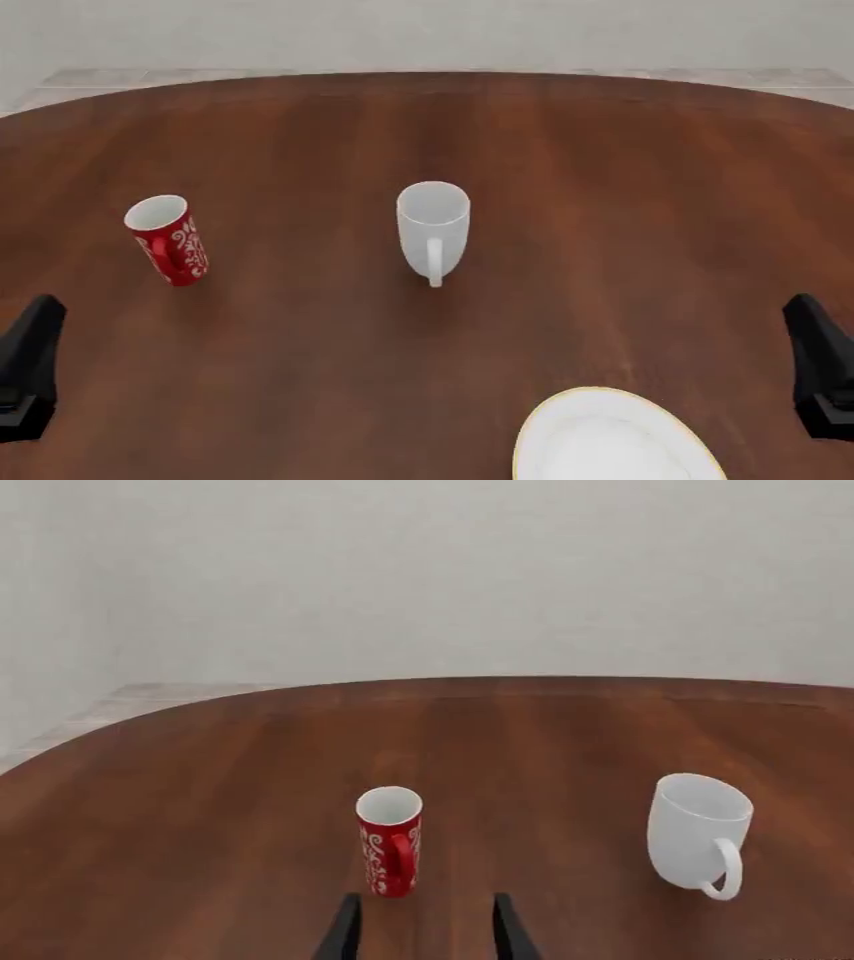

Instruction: Put the white mug on the plate.

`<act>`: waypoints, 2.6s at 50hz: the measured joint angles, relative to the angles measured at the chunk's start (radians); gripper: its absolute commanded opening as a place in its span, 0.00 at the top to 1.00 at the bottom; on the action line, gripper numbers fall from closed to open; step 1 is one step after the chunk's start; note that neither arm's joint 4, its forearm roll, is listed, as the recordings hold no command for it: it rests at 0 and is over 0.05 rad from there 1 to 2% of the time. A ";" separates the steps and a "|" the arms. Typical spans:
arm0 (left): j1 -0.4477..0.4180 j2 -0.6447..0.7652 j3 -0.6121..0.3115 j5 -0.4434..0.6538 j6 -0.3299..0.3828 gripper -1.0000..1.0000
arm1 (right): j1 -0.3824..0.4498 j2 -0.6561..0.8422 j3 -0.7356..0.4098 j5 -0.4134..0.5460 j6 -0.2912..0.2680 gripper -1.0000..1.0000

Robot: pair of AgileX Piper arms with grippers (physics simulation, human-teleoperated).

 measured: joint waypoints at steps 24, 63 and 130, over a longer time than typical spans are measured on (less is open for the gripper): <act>-0.010 0.002 0.001 -0.005 0.001 0.00 | -0.001 -0.020 -0.003 0.015 0.002 0.00; -0.010 -0.002 0.002 -0.005 0.005 0.00 | 0.090 0.140 -0.131 0.048 0.036 0.00; -0.011 -0.001 -0.001 -0.004 0.007 0.00 | 0.549 0.935 -0.723 0.395 0.391 0.00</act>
